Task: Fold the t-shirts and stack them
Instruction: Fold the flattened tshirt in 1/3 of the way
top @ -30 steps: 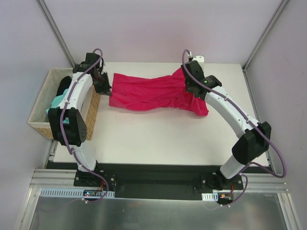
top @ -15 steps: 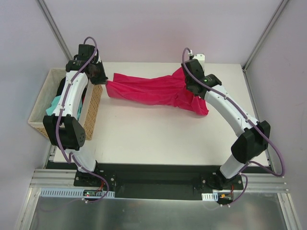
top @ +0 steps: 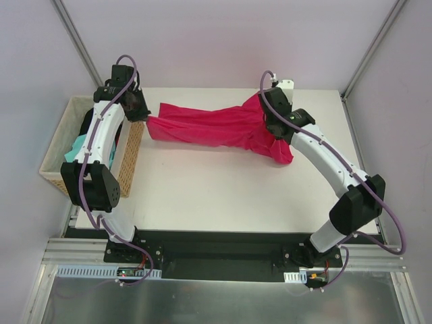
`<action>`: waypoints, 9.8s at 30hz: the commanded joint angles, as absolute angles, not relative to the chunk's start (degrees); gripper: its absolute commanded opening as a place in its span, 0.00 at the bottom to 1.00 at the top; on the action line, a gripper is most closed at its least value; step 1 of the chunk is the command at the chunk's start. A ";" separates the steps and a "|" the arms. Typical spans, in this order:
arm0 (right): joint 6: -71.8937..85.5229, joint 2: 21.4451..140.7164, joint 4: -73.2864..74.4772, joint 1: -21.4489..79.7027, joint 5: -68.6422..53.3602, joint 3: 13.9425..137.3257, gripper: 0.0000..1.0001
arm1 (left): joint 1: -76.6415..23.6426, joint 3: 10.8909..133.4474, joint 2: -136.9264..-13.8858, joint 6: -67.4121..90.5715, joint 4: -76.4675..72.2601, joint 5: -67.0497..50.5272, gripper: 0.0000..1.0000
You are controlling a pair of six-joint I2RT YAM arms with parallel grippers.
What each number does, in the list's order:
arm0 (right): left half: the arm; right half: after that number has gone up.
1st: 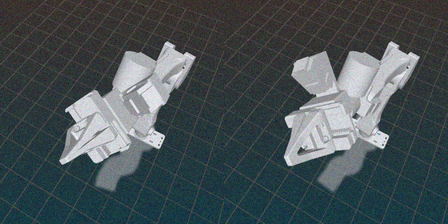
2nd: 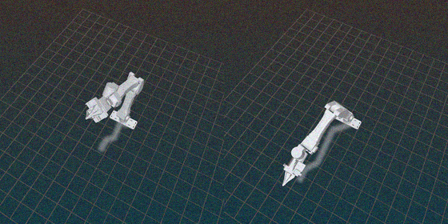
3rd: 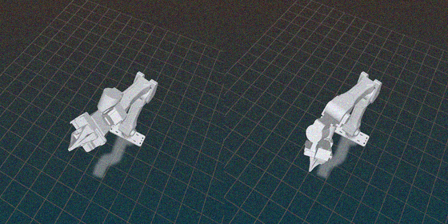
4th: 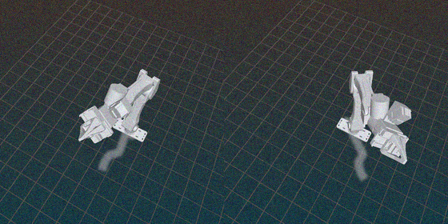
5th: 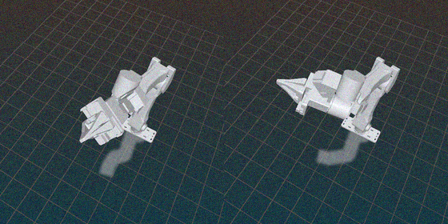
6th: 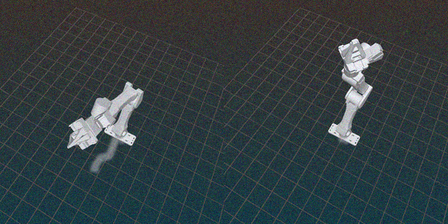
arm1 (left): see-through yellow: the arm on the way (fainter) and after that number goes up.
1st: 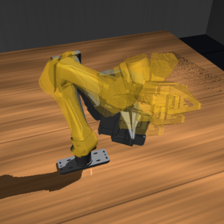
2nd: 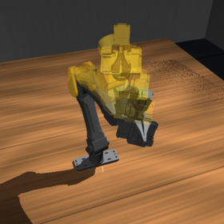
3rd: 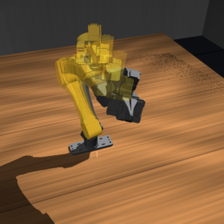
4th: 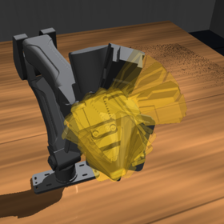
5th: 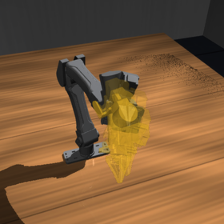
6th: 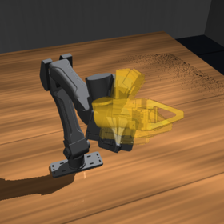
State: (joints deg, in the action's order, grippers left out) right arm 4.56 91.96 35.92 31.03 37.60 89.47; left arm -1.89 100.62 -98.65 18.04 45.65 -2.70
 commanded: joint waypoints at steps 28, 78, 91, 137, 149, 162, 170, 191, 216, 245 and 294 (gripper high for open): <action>8.44 79.37 35.59 35.51 45.26 82.36 0.01 | -2.02 90.62 -84.73 20.04 44.65 0.70 0.00; 22.15 71.99 48.60 44.38 52.38 78.93 0.01 | -2.02 85.70 -75.15 18.11 48.52 0.26 0.00; 25.66 69.96 51.76 46.32 53.35 77.61 0.01 | -2.02 83.41 -72.42 18.37 49.92 0.44 0.00; 17.40 89.20 43.95 41.67 48.79 89.74 0.01 | -2.11 98.34 -88.06 17.84 53.00 3.34 0.00; 14.77 96.94 41.84 33.67 43.25 92.36 0.01 | -2.20 102.12 -98.26 18.11 53.09 5.80 0.00; 10.37 108.10 40.78 28.30 37.09 100.72 0.01 | -2.11 111.00 -109.77 18.72 54.75 6.94 0.00; 10.37 111.97 41.66 27.51 33.84 103.09 0.01 | -2.02 112.06 -112.67 18.81 55.37 7.65 0.00; 8.00 117.78 44.03 26.19 32.43 107.93 0.48 | -2.02 112.15 -116.28 18.98 55.72 8.00 0.36; 13.00 98.27 40.52 25.84 32.52 89.22 0.39 | -4.57 96.25 -103.19 19.51 53.53 4.66 0.38; 18.11 95.36 33.93 26.28 22.68 70.49 0.45 | -7.03 82.79 -101.34 22.06 50.36 6.15 0.35; 16.35 98.97 32.08 20.92 17.49 71.19 0.01 | -6.94 85.88 -112.76 24.08 51.85 12.91 0.31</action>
